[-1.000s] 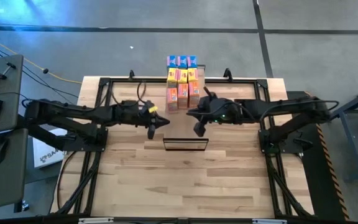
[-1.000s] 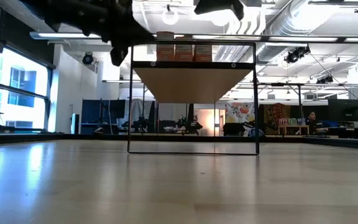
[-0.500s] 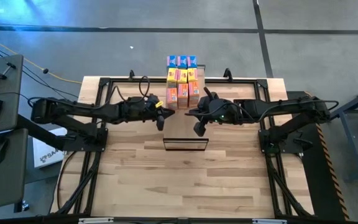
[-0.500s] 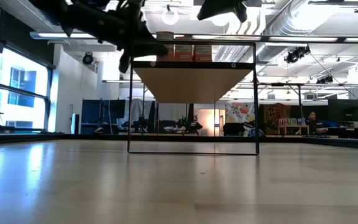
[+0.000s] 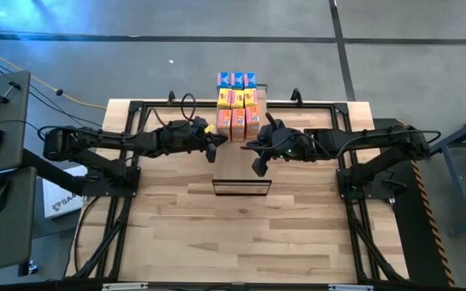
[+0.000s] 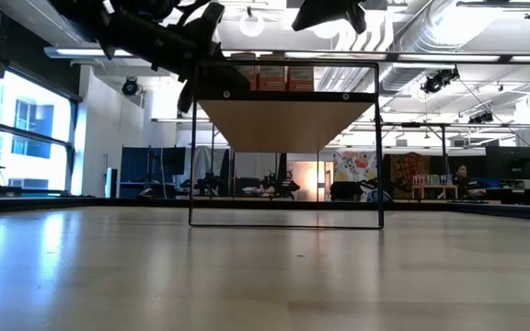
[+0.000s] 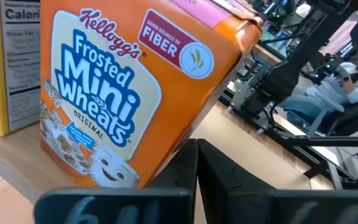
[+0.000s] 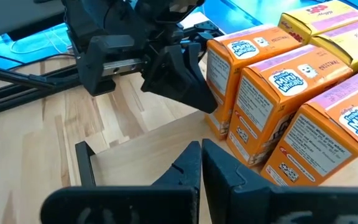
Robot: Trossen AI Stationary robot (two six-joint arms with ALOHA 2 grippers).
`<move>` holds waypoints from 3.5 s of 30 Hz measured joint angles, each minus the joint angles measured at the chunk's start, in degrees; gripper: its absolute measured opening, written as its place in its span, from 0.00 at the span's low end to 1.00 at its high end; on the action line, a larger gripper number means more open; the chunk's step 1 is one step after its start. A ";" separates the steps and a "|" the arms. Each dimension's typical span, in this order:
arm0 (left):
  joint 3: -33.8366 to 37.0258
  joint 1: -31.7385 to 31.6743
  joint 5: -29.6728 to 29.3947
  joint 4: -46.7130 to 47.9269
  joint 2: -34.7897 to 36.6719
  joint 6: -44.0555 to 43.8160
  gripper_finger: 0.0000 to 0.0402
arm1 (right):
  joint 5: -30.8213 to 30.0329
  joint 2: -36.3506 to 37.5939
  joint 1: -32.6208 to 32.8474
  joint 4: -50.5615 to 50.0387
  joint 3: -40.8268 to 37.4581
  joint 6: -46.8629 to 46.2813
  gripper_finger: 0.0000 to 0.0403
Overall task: Stack cereal on shelf
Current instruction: Put the orange cereal box on the shelf aligned with the orange cereal boxes, then return to Home Position
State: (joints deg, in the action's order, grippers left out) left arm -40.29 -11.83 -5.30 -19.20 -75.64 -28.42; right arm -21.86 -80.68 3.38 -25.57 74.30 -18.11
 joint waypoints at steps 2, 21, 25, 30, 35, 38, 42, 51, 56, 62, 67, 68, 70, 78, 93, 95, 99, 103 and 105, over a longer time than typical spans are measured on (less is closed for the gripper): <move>0.00 -0.21 0.08 -0.21 0.00 0.03 0.00 | 0.01 0.00 0.00 -0.29 0.00 0.00 0.00; 0.02 -0.09 13.11 5.65 9.64 10.09 0.00 | 8.54 9.69 2.10 -2.74 -0.82 3.73 0.00; 0.22 -0.12 14.04 8.66 15.60 12.50 0.00 | 10.10 14.22 2.48 0.65 -6.22 6.62 0.00; 2.66 -2.79 18.81 7.95 19.86 13.15 0.00 | 15.05 23.29 0.86 14.52 -20.63 6.99 0.00; 7.06 -5.84 19.89 2.76 22.31 14.15 0.00 | 16.14 34.46 -1.55 23.60 -33.39 7.76 0.00; 9.46 -7.68 19.89 1.04 24.00 14.87 0.00 | 15.01 41.44 -2.86 24.93 -38.84 9.70 0.00; 12.67 -10.11 20.06 -0.35 26.23 16.52 0.00 | 14.53 50.59 -4.86 25.34 -44.34 12.04 0.00; 19.86 -15.95 20.18 -8.62 30.96 17.05 0.00 | 14.51 67.23 -8.62 26.90 -56.48 10.85 0.00; 23.27 -19.78 20.62 -9.68 33.21 16.21 0.00 | 14.52 77.20 -9.79 27.23 -61.05 12.00 0.00; 27.29 -23.40 23.50 -10.67 36.20 13.66 0.00 | 14.33 79.62 -11.29 28.90 -64.95 12.45 0.00; 31.00 -26.57 23.71 -10.78 40.58 13.50 0.00 | 14.56 80.65 -12.51 32.03 -68.32 11.08 0.00; 31.82 -27.26 23.69 -10.58 41.83 13.49 0.00 | 14.60 80.64 -12.74 34.05 -69.00 11.32 0.00; 33.38 -28.48 23.74 -10.73 44.24 13.19 0.00 | 14.41 80.57 -13.51 37.85 -70.97 11.98 0.00; 39.67 -33.17 25.77 -7.54 55.42 9.99 0.00 | 14.83 80.59 -17.26 39.98 -73.75 9.82 0.00; 39.48 -40.57 31.17 12.83 75.39 12.23 0.00 | 16.78 80.59 -20.39 39.11 -73.75 8.09 0.00; 39.60 -41.94 34.27 13.41 75.40 12.05 0.00 | 19.26 80.65 -20.32 39.60 -73.77 8.82 0.00; 39.52 -44.35 42.13 12.35 75.47 10.65 0.00 | 18.04 80.65 -20.23 37.01 -73.77 10.45 0.00; 39.52 -45.72 44.91 12.28 75.46 10.08 0.00 | 16.42 80.65 -20.28 37.11 -73.77 12.60 0.00; 39.52 -45.97 44.92 12.27 75.45 10.15 0.00 | 14.66 80.54 -20.28 36.42 -73.79 12.68 0.00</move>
State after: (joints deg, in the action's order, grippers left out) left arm -0.78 -57.80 39.62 -6.93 -0.19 -18.28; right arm -7.19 -0.14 -16.91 10.84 0.51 -5.43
